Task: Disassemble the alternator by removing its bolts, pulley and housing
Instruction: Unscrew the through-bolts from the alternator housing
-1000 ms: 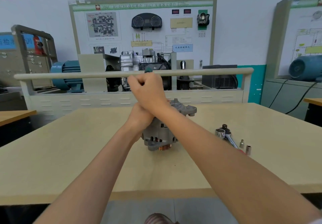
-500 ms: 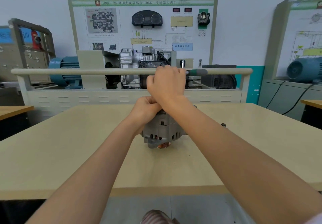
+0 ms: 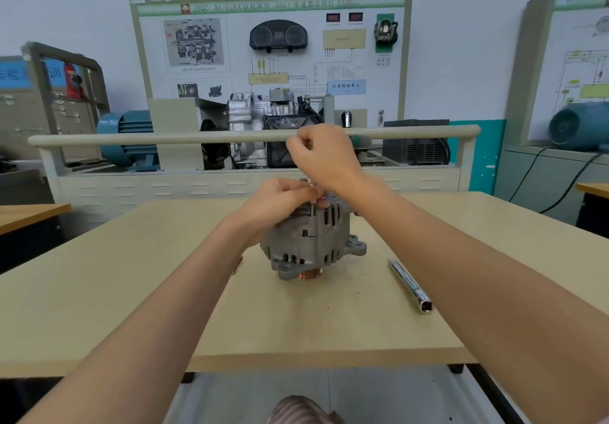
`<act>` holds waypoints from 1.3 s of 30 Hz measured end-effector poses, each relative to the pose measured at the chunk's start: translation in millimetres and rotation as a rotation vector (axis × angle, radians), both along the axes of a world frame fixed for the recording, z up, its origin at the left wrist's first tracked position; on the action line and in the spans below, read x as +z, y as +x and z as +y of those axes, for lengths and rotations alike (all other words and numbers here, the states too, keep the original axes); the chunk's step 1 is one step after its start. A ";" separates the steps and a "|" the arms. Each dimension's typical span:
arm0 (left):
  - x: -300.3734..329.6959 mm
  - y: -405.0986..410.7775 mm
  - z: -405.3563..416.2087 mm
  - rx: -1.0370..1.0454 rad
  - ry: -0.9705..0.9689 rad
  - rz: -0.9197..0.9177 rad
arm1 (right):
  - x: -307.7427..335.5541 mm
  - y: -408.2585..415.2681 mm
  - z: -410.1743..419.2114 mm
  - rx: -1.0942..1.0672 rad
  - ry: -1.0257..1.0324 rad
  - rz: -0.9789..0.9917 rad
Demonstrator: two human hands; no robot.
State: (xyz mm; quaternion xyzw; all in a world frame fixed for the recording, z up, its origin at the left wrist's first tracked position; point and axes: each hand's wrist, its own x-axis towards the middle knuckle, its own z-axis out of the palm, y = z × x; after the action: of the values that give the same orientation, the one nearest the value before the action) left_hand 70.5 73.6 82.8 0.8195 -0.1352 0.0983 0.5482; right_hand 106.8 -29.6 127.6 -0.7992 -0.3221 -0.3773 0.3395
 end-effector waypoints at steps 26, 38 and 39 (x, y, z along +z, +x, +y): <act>-11.7 3.4 -8.6 0.043 0.022 -0.153 | 1.9 0.9 -7.7 0.403 0.572 0.469; -11.8 3.7 -10.9 0.014 0.020 -0.160 | -5.5 2.7 -17.6 0.368 0.613 0.448; -11.5 3.7 -10.4 0.006 0.007 -0.157 | -3.2 1.6 -15.0 0.373 0.569 0.421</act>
State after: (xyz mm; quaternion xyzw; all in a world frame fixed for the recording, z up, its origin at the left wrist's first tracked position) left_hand 74.1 63.2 71.3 0.8116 -0.1759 0.1633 0.5326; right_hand 108.3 -44.6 124.4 -0.6610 -0.2677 -0.2114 0.6684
